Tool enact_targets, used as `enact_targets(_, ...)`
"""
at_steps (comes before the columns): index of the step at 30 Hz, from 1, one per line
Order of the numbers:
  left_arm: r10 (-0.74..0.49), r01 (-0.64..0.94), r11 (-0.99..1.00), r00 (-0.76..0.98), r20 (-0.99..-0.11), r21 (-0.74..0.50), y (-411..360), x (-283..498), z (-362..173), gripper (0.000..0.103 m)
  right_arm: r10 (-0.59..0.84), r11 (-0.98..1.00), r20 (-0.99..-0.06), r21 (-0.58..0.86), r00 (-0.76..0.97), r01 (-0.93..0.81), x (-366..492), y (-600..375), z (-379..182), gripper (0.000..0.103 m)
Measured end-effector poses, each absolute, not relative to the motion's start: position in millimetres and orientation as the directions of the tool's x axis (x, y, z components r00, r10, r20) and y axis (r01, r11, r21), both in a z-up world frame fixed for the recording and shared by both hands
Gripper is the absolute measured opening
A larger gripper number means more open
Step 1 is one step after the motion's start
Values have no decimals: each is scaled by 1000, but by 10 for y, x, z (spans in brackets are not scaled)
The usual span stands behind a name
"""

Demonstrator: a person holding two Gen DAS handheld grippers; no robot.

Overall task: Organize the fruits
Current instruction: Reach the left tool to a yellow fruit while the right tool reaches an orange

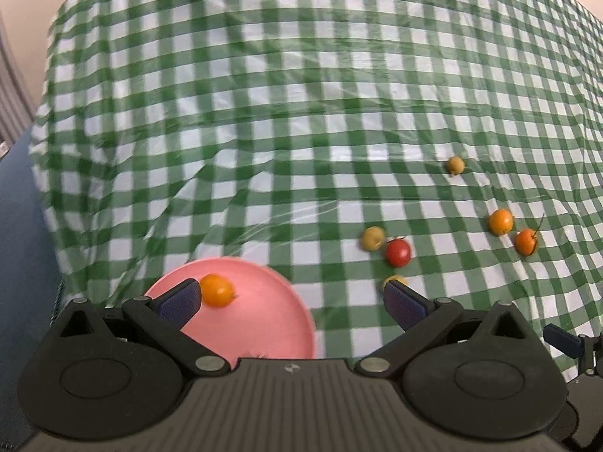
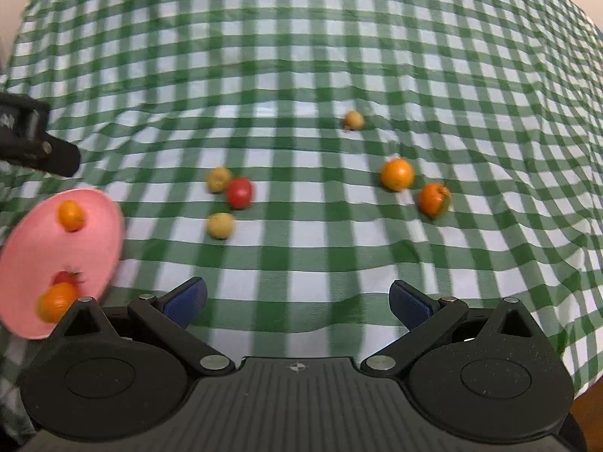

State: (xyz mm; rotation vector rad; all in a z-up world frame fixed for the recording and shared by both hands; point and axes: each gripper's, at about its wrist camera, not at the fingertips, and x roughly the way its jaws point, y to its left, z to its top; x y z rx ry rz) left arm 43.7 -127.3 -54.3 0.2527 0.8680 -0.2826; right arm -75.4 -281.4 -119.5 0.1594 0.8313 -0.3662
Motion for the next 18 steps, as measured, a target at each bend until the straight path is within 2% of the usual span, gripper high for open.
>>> enact_targets(8, -197, 409, 912, 525, -828, 42, -1589, 707, -685, 103, -269, 904, -718, 41, 642, 425, -747, -3210, -1393, 102)
enact_targets(12, -226, 386, 922, 494, -840, -22, -1635, 893, -757, 103, -263, 909, -692, 56, 672, 413, -522, -3310, -1586, 102)
enact_targets(18, -223, 367, 929, 453, -863, -47, -1782, 1191, -943, 103, -278, 920, -659, 26, 699, 391, -245, -3399, -1757, 102)
